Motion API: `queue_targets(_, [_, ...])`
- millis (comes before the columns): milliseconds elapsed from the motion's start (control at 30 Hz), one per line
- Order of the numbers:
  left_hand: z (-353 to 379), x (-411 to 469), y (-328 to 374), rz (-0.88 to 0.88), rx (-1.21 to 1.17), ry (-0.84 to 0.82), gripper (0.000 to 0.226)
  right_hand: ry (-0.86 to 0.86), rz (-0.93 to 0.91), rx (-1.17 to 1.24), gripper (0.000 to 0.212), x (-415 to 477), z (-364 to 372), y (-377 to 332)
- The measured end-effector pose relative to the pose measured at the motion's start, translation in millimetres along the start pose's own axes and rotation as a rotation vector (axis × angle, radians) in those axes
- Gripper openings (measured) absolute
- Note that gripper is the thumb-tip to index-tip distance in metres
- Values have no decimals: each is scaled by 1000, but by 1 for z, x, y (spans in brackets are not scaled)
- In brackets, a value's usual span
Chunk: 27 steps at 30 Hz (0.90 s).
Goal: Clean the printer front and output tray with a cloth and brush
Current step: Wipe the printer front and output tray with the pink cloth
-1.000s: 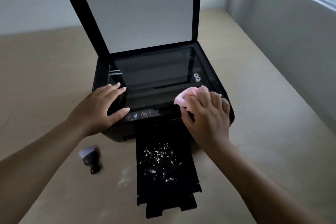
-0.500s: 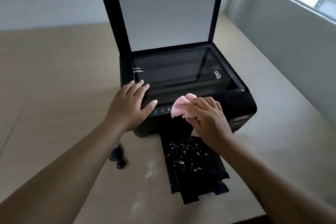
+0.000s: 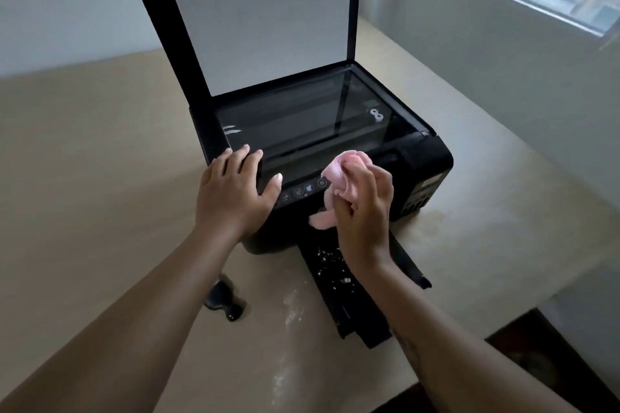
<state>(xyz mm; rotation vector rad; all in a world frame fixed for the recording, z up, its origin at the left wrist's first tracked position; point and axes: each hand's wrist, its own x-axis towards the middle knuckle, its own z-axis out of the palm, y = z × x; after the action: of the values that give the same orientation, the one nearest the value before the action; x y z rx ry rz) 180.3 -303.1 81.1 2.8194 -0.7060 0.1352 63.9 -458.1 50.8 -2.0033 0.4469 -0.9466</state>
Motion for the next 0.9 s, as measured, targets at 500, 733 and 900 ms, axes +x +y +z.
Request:
queue_targets(500, [1,1,2,14,-19,23,73,647,639,304,50,33,60,7])
queue_targets(733, [-1,0,2,25,-9,10,74,455,550,407,42,-23,82,-13])
queue_targets(900, [2,1,1,37,6,12,75,688,852,369,28,51,44,23])
